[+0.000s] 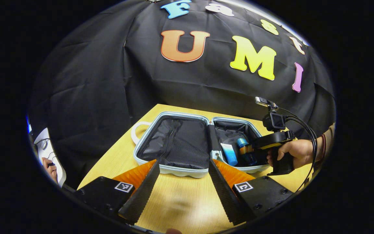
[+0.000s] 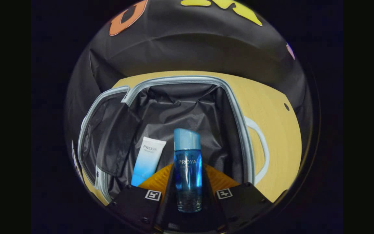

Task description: First open the suitcase, pack the skin care products into it, and then close the suitcase.

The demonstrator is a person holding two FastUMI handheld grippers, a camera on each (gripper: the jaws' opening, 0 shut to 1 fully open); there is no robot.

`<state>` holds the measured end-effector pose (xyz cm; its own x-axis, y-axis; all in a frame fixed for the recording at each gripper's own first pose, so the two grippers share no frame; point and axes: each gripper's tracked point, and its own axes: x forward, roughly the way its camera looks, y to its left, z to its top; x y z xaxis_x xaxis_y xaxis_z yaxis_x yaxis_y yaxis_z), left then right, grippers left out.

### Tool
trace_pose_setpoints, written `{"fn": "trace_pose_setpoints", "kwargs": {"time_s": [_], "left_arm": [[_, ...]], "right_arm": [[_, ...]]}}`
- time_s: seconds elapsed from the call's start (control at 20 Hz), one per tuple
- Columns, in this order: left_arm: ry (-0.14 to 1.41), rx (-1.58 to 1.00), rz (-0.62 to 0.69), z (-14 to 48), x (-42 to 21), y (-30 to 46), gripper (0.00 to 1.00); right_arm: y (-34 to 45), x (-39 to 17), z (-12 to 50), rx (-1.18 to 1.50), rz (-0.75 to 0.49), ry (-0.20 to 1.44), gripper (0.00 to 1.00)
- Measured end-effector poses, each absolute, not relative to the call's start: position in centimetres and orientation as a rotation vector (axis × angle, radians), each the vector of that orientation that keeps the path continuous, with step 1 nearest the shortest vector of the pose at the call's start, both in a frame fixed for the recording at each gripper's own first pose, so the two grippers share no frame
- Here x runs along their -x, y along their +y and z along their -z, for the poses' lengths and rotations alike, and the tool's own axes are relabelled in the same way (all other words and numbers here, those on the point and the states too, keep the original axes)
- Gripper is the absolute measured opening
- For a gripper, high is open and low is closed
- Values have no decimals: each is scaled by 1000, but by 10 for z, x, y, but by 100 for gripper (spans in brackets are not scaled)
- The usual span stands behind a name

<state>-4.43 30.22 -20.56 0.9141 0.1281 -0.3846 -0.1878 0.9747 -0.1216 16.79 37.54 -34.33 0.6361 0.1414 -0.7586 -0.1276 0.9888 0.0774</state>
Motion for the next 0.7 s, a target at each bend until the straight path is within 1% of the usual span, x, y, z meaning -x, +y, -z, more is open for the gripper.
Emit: {"fn": "trace_pose_setpoints", "kwargs": {"time_s": [0.15, 0.2, 0.25, 0.3, 0.5, 0.55, 0.7], "left_arm": [[388, 192, -190, 207, 42, 308, 97], [384, 204, -202, 208, 40, 313, 97], [376, 210, -218, 207, 37, 321, 97], [367, 209, -236, 209, 36, 333, 97], [337, 260, -284, 209, 28, 375, 97], [325, 290, -292, 210, 24, 386, 97], [287, 424, -266, 214, 7, 410, 97]], "right_arm": [[376, -170, 342, -28, -140, 872, 46], [375, -171, 337, -36, -133, 869, 43], [372, -171, 332, -35, -124, 858, 53], [373, -171, 323, -45, -135, 847, 58], [369, -165, 272, -17, -191, 741, 70], [366, -162, 258, 0, -206, 712, 76], [356, -148, 214, 26, -231, 622, 77]]}}
